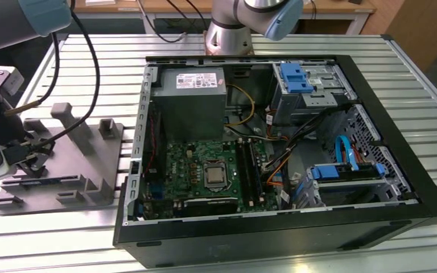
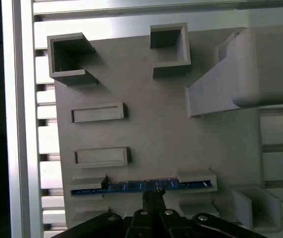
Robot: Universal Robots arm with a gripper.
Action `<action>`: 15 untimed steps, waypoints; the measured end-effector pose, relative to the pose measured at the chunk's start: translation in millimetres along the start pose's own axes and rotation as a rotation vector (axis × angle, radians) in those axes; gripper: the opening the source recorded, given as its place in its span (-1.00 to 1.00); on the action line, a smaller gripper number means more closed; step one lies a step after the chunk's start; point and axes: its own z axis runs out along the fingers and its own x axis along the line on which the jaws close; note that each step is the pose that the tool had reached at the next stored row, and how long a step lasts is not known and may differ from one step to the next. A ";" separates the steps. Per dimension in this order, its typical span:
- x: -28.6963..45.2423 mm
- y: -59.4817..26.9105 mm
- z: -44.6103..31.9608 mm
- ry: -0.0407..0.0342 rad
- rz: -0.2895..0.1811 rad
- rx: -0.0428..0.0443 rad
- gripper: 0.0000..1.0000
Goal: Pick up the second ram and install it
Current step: 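Pick up the second ram and move it above second insertion slot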
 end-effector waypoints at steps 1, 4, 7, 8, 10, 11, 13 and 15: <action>0.0 0.0 0.0 0.0001 -0.002 -0.0032 -0.80; 0.0 0.1 0.0 0.0007 -0.007 -0.0114 -0.80; -0.1 0.0 0.0 0.0017 -0.012 -0.0259 -0.80; 0.0 0.0 -0.1 0.0020 -0.012 -0.0293 -0.80; 0.0 0.0 -0.1 0.0020 -0.013 -0.0305 -0.80; 0.0 0.0 -0.1 0.0021 -0.016 -0.0305 -0.80; -0.1 0.0 -0.1 0.0023 -0.023 -0.0303 -0.80; 0.0 0.0 -0.1 0.0025 -0.032 -0.0299 -0.80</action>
